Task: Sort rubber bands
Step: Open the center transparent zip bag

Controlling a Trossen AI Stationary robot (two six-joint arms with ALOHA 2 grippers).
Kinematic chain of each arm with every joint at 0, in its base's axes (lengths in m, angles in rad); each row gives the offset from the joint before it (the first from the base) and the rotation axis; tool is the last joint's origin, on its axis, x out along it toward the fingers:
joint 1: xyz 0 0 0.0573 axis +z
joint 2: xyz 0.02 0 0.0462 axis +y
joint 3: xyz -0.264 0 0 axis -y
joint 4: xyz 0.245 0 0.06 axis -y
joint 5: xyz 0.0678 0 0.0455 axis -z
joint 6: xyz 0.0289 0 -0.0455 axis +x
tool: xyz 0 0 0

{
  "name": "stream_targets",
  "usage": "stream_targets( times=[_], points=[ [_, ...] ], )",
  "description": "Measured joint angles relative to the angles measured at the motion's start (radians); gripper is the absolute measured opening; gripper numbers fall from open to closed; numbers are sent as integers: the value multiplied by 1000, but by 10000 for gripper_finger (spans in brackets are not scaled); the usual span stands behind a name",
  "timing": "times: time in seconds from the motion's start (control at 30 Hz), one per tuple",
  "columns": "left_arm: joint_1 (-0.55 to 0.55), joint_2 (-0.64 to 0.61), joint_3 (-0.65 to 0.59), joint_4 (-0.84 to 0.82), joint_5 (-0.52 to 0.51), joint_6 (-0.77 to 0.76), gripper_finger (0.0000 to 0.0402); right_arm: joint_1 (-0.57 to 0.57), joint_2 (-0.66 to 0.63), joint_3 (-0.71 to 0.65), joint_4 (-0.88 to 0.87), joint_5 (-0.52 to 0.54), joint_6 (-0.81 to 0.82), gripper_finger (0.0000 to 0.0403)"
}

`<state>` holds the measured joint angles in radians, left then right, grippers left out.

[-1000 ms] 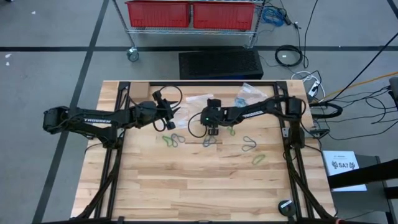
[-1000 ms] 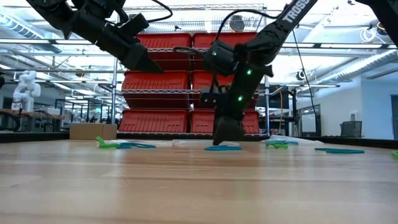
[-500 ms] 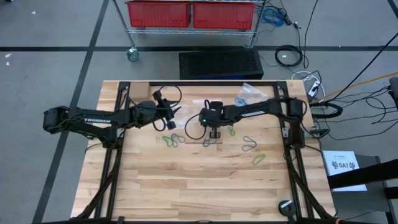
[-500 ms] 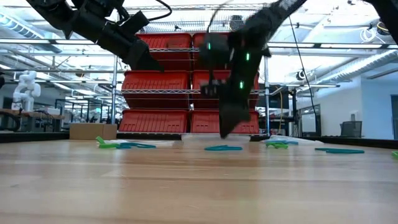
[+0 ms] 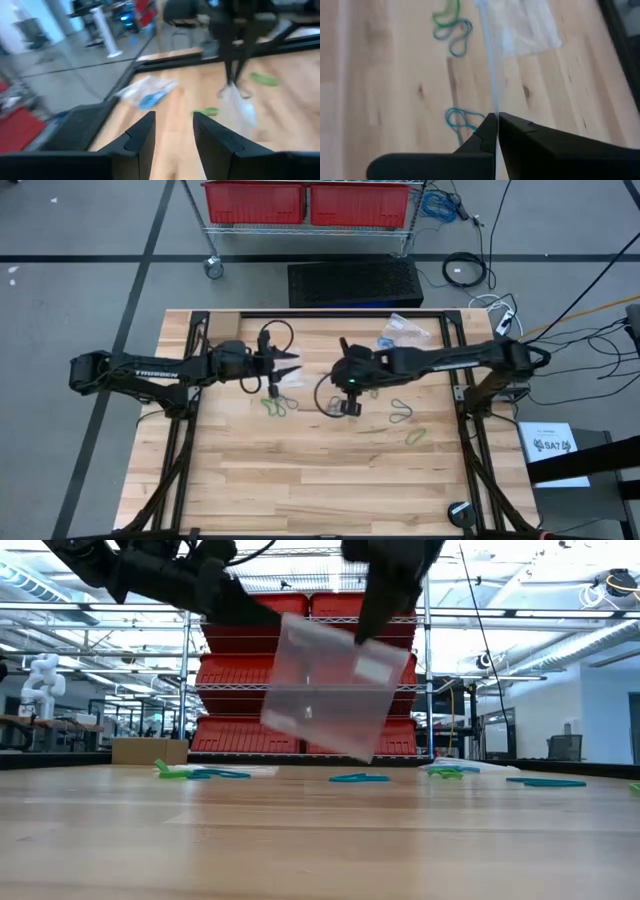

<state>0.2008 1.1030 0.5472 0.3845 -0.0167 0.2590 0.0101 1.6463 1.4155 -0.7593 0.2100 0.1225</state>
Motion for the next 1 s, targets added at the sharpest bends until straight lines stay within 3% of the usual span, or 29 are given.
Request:
stream_targets(
  times=[0.2,0.43,1.0],
  points=[
    [-1,3,0,7,111,-44,172,34,-86,0,-1,52,16,0],
    [-22,5,0,71,194,-86,207,39,-99,0,-2,50,16,0],
    [-63,87,43,127,204,-126,207,39,-96,0,20,19,5,0]
  ],
)
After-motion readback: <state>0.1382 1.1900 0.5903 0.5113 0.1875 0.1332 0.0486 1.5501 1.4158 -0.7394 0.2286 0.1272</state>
